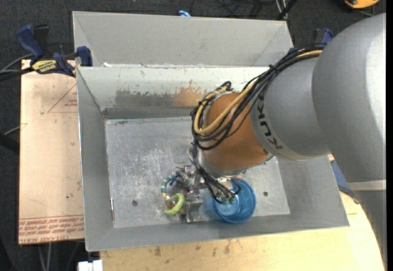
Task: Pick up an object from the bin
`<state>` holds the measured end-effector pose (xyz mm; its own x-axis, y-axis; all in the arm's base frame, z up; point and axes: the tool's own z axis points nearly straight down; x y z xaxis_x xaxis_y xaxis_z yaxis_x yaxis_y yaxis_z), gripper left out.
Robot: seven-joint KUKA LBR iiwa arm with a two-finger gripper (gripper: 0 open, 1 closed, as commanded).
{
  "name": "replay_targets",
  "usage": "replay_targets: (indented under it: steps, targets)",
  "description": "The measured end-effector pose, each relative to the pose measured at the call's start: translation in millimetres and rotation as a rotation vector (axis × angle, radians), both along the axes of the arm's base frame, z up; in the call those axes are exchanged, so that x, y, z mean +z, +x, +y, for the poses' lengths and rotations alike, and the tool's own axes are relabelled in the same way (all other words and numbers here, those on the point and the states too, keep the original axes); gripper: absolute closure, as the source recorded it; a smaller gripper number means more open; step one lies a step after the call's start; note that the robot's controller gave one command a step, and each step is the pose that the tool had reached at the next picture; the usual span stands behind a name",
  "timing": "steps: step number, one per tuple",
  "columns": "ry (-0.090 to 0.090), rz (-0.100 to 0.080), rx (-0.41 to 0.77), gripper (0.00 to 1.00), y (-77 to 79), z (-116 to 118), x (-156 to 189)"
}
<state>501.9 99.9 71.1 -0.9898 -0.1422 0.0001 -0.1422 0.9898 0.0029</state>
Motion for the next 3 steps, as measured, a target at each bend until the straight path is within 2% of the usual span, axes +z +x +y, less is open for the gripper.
replay_targets:
  steps: [1, 2, 3]
  targets:
    - [0.000, 0.000, 0.000, 1.00, 0.0, 0, 0]
    - [-0.001, -0.002, -0.052, 1.00, -2.4, 4, 127]
    - [-0.001, -0.002, -0.053, 0.00, -2.4, 4, 127]
